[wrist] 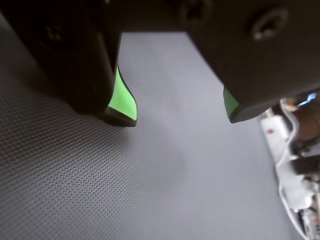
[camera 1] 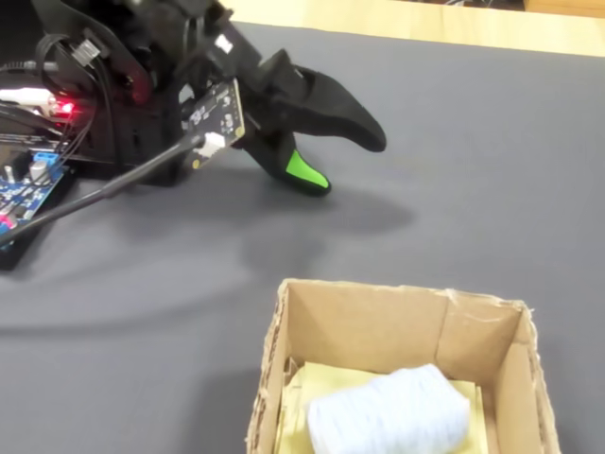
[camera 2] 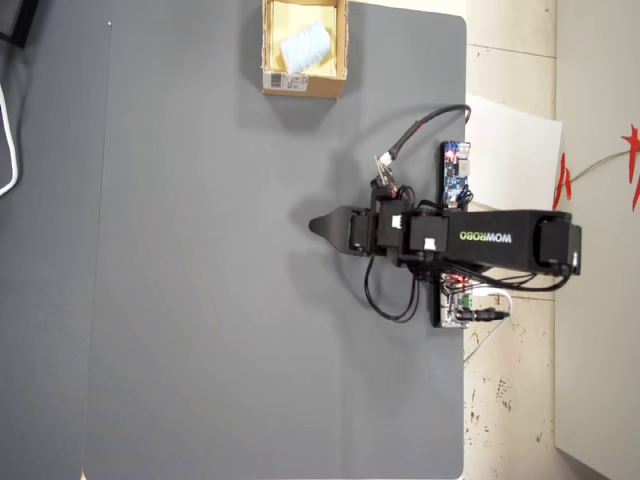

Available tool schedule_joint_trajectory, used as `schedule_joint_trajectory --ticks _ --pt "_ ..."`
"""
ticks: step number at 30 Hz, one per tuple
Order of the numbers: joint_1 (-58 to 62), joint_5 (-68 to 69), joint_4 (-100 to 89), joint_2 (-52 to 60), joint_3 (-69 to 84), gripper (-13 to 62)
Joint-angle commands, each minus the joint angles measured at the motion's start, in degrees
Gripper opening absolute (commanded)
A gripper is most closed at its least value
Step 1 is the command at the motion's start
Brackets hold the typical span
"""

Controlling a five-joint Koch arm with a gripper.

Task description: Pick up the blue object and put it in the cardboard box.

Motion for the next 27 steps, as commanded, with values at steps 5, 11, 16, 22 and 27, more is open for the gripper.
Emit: schedule_joint_trajectory --ticks 5,11,16,22,27 --pt "0.0 3.0 -4.4 5.0 2.8 34.3" --pt "-0.1 3.4 3.5 5.0 2.8 34.6" --pt "0.0 3.3 10.0 5.0 2.8 34.5" --pt "0.0 3.3 10.3 5.0 2.8 33.8" --pt "0.3 3.0 9.9 4.9 2.8 33.9"
